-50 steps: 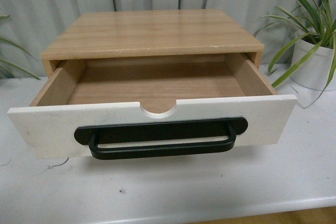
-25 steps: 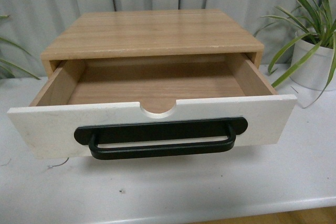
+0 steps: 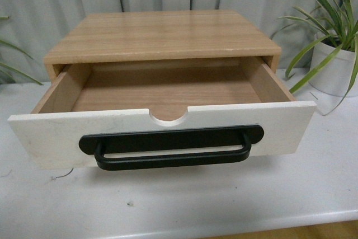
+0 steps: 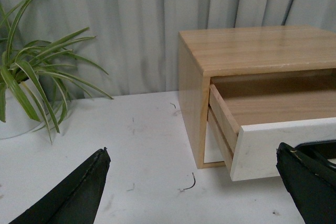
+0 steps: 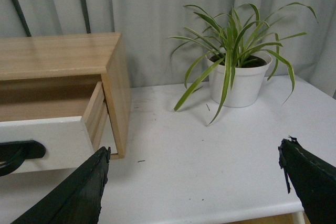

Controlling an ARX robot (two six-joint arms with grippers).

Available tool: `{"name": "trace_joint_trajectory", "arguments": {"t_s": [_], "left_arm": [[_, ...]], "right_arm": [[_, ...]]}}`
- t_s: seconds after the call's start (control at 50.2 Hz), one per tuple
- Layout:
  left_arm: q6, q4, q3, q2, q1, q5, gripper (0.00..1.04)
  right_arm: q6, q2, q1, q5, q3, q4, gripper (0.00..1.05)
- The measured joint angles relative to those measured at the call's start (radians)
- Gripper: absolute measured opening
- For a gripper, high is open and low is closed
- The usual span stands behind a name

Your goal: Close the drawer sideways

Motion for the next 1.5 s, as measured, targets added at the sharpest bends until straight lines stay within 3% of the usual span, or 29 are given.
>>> {"name": "trace_joint_trajectory", "arguments": {"t_s": [0.12, 0.179, 0.279, 0.339, 0.419, 0.478, 0.558, 0.757, 0.877, 1.056, 1.196, 1.495], "left_arm": [[0.0, 0.0, 0.0, 0.0, 0.0, 0.0, 0.98], [0.016, 0.033, -0.001, 0.0, 0.011, 0.064, 0.98], [0.09, 0.005, 0.0, 0.009, -0.016, 0.167, 0.98], [0.191, -0.011, 0.001, 0.037, -0.052, 0.249, 0.98], [0.375, -0.007, 0.003, 0.085, -0.092, 0.323, 0.98], [0.541, -0.011, 0.006, 0.176, -0.105, 0.354, 0.98], [0.729, 0.053, 0.006, 0.315, -0.122, 0.368, 0.98], [1.058, 0.434, -0.001, 0.711, -0.138, 0.32, 0.98], [1.099, 0.66, -0.001, 0.941, -0.148, 0.293, 0.98], [1.075, 0.879, 0.012, 1.175, -0.155, 0.257, 0.98], [1.032, 0.962, 0.057, 1.289, -0.176, 0.22, 0.98], [0.998, 0.966, 0.11, 1.378, -0.186, 0.207, 0.98]], "right_arm": [[0.014, 0.004, 0.005, 0.006, 0.004, -0.023, 0.98], [0.098, 0.085, 0.075, 0.003, 0.033, -0.079, 0.98], [0.093, 0.222, 0.19, -0.058, 0.1, -0.139, 0.98], [0.01, 0.328, 0.259, -0.127, 0.166, -0.21, 0.98], [-0.141, 0.463, 0.33, -0.147, 0.234, -0.313, 0.98], [-0.279, 0.55, 0.407, -0.121, 0.251, -0.369, 0.98], [-0.447, 0.657, 0.473, -0.045, 0.253, -0.331, 0.98], [-0.738, 0.869, 0.48, 0.128, 0.271, -0.135, 0.98], [-0.818, 0.961, 0.479, 0.142, 0.288, -0.03, 0.98], [-0.885, 1.064, 0.477, 0.14, 0.312, 0.076, 0.98], [-0.914, 1.139, 0.47, 0.13, 0.332, 0.135, 0.98], [-0.947, 1.214, 0.455, 0.097, 0.377, 0.185, 0.98]]}}
